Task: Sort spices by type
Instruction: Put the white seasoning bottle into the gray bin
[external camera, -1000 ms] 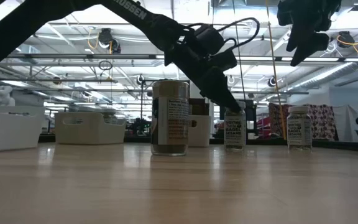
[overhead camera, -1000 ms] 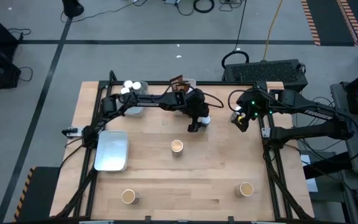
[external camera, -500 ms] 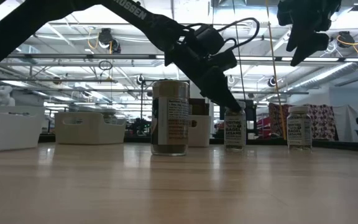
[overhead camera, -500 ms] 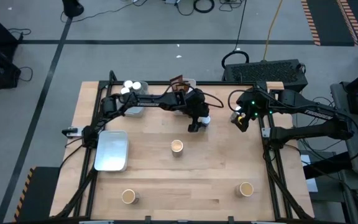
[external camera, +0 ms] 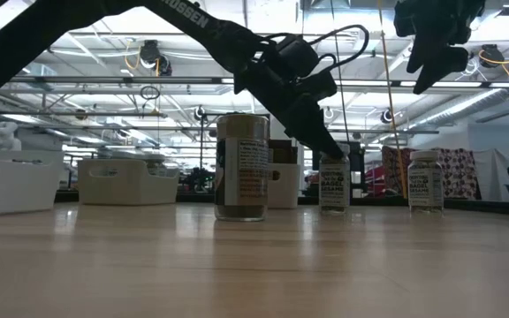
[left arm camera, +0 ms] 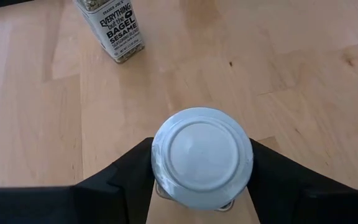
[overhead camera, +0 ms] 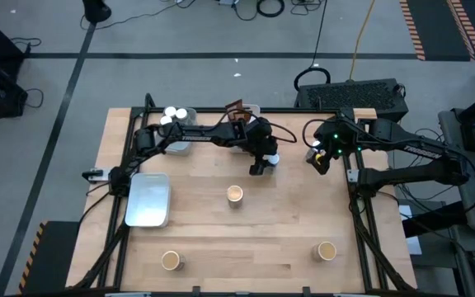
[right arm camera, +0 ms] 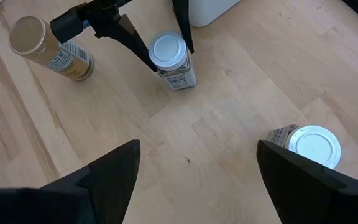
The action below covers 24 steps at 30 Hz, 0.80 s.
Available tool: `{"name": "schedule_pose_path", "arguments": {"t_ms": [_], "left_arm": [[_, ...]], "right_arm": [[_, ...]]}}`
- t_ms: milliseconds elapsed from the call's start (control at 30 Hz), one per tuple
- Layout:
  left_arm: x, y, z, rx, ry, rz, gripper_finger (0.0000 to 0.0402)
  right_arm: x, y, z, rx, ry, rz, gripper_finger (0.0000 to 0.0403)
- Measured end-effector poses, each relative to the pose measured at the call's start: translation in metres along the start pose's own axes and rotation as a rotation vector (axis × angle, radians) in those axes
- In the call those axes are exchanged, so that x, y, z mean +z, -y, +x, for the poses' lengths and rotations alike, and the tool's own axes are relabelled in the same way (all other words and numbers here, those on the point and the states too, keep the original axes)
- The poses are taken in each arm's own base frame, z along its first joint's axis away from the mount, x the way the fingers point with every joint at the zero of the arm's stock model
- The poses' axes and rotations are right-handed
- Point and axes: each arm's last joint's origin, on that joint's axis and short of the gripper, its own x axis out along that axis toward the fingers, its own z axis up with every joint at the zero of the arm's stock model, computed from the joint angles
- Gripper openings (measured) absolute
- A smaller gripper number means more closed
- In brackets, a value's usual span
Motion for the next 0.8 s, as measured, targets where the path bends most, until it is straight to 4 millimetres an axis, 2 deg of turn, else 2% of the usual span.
{"name": "schedule_pose_path", "arguments": {"t_ms": [167, 300, 500, 667, 800], "left_arm": [[0.001, 0.000, -0.002, 0.001, 0.000, 0.001, 0.0214], [0.009, 0.001, -0.015, 0.011, 0.019, 0.009, 0.0215], [0.030, 0.005, -0.056, 0.028, 0.053, 0.019, 0.0215], [0.046, 0.012, -0.101, 0.040, 0.072, 0.023, 0.0215], [0.050, 0.016, -0.138, 0.045, 0.060, 0.011, 0.0216]], "right_arm": [[0.000, 0.000, 0.000, 0.000, -0.001, 0.001, 0.0306], [0.000, 0.000, 0.000, 0.000, -0.001, 0.001, 0.0306], [0.000, 0.000, 0.000, 0.000, -0.001, 0.001, 0.0306], [0.000, 0.000, 0.000, 0.000, 0.000, -0.007, 0.0306], [0.001, 0.000, 0.000, 0.001, 0.004, -0.017, 0.0306]]}}
